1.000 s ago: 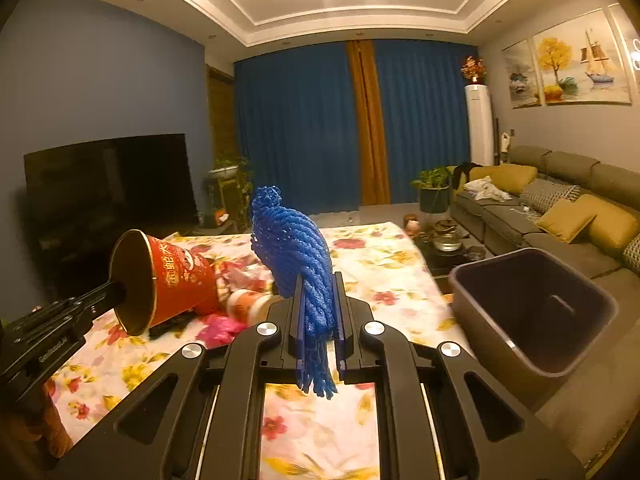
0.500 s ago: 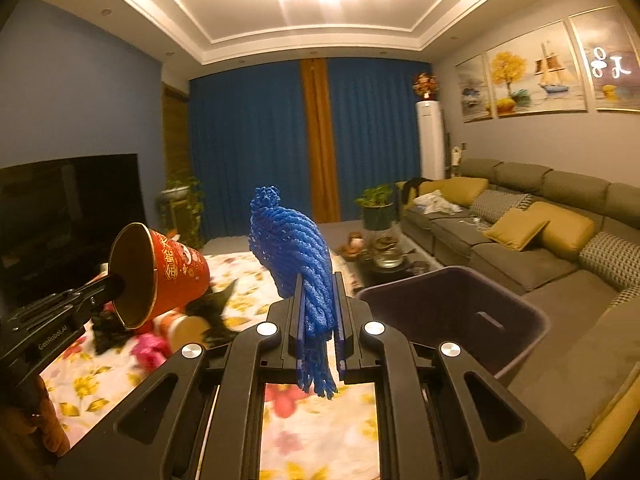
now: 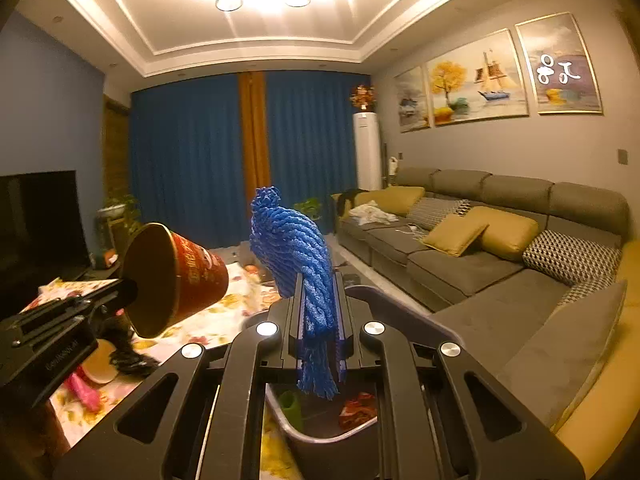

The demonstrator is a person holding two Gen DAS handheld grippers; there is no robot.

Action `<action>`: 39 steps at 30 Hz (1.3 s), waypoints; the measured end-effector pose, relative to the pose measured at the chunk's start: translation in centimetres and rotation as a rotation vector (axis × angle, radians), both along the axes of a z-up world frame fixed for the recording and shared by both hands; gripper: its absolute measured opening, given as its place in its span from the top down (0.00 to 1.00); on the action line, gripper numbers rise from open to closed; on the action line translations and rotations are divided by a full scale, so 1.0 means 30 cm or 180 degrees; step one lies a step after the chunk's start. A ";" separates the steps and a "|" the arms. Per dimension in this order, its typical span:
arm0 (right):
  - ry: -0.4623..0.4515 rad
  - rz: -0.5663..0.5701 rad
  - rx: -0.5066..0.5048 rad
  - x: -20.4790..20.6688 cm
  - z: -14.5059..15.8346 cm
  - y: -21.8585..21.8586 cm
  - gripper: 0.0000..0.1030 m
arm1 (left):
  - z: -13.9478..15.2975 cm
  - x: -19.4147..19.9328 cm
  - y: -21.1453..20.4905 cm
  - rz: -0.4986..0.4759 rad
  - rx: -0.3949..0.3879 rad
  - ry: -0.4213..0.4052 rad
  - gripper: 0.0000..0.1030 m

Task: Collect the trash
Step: 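Carry the red cup and blue mesh net over the grey bin, then open the left tool dropping the red cup while the right tool releases the mesh net into the bin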

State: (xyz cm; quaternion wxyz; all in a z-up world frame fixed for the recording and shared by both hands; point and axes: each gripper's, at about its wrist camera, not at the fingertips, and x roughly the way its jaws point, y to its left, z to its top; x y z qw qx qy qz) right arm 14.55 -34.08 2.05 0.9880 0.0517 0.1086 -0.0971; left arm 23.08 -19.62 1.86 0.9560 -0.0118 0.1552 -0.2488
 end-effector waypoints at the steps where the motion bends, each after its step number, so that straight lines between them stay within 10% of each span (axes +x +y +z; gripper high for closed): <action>1: -0.0001 -0.0038 0.0010 0.006 -0.004 -0.020 0.88 | -0.006 0.012 -0.018 -0.0026 0.0007 0.0007 0.98; 25: 0.0050 -0.0131 0.0130 0.131 -0.061 -0.126 0.87 | -0.109 0.203 -0.232 -0.0354 -0.0011 0.0209 0.98; 35: 0.0019 -0.0171 0.0155 0.131 -0.047 -0.133 0.66 | -0.136 0.234 -0.254 -0.0502 -0.0068 0.0329 0.97; 39: 0.0002 -0.0200 0.0150 0.119 -0.044 -0.131 0.55 | -0.152 0.245 -0.256 -0.0476 -0.0012 0.0383 0.72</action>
